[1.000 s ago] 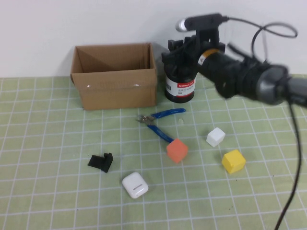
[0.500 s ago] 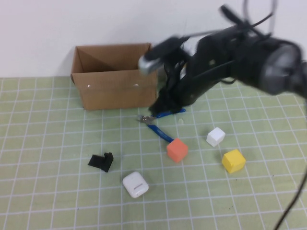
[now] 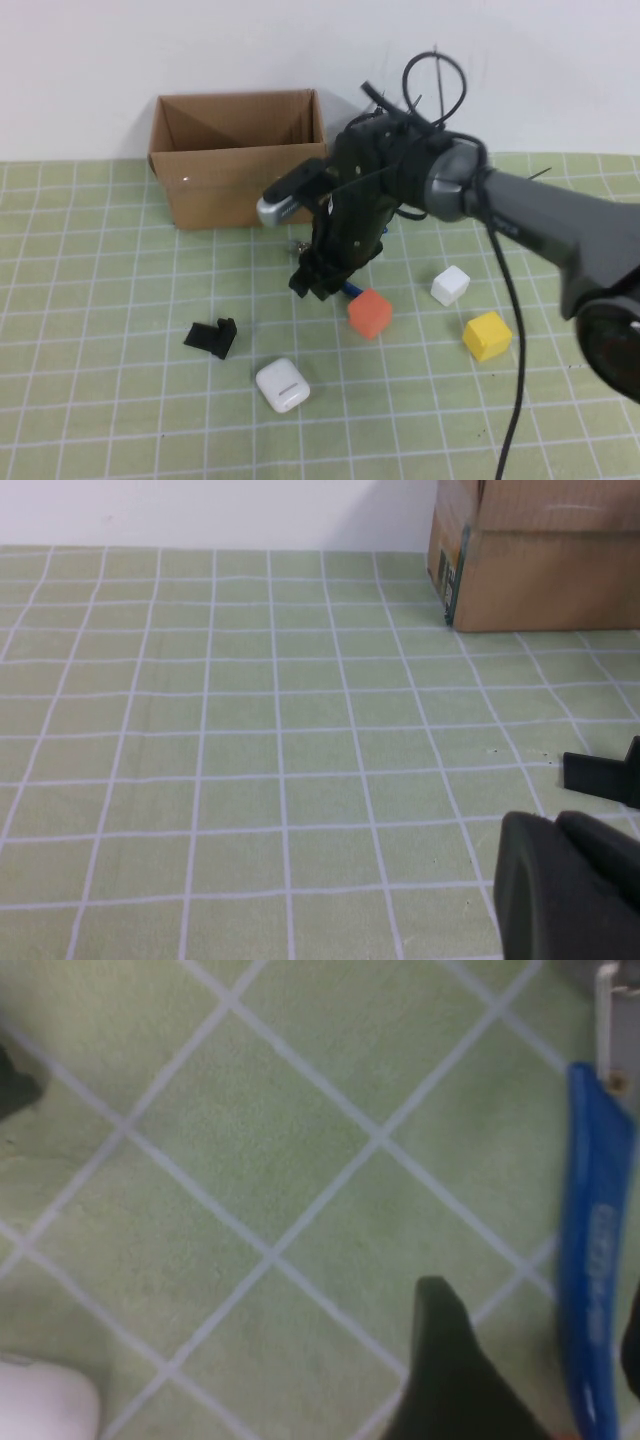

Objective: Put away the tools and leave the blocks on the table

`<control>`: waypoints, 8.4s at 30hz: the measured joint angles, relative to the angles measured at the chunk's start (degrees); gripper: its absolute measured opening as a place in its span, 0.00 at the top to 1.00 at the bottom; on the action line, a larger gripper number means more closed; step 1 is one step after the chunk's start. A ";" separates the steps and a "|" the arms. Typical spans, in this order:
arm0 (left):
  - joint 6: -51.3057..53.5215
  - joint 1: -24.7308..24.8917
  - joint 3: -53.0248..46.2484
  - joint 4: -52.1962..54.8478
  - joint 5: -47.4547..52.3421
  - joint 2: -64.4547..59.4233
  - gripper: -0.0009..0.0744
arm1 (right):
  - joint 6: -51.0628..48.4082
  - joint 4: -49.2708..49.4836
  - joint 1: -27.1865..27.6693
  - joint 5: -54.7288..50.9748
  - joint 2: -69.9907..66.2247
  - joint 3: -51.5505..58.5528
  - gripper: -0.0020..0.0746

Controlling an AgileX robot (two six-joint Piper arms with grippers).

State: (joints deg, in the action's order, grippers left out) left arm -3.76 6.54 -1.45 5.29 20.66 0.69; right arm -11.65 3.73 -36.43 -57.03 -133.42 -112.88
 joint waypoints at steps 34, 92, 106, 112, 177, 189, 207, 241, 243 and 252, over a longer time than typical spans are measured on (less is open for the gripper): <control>0.00 0.00 0.00 0.00 0.00 0.00 0.99 | -3.04 -2.58 0.12 -1.40 -6.50 -7.49 0.69; 0.00 0.00 0.00 0.00 0.00 0.00 0.99 | 22.41 0.93 -3.69 64.16 -5.71 -6.80 0.79; 0.00 0.00 0.00 0.00 0.00 0.00 0.99 | 21.40 0.83 -3.69 57.03 -2.78 -6.89 0.75; 0.00 0.00 0.00 0.00 0.00 0.00 0.99 | 17.78 0.46 -3.69 54.87 1.82 -7.16 0.77; 0.00 0.00 0.00 0.05 0.00 0.00 0.99 | 14.71 -4.25 -2.38 -8.63 17.55 -21.80 0.95; 0.00 0.00 0.00 0.05 0.02 0.00 0.99 | 21.17 -11.47 -1.76 -15.12 30.52 -12.86 0.98; 0.00 -0.04 0.00 0.14 0.02 0.00 0.99 | 19.32 -18.93 7.53 28.93 79.67 64.61 0.99; 0.00 -0.04 0.00 0.14 0.02 0.00 0.99 | 25.38 -17.38 35.77 35.52 134.12 114.46 0.99; 0.00 -0.04 0.00 0.14 0.02 0.00 0.99 | 25.38 -17.28 35.77 35.52 134.12 114.46 0.99; 0.00 -0.04 0.00 0.51 0.02 0.00 0.99 | 25.38 -17.28 35.77 35.52 134.12 114.46 0.99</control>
State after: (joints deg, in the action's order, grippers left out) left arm -3.76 6.50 -1.45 5.80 20.68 0.69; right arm 13.73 -13.55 -0.66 -21.51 0.70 1.58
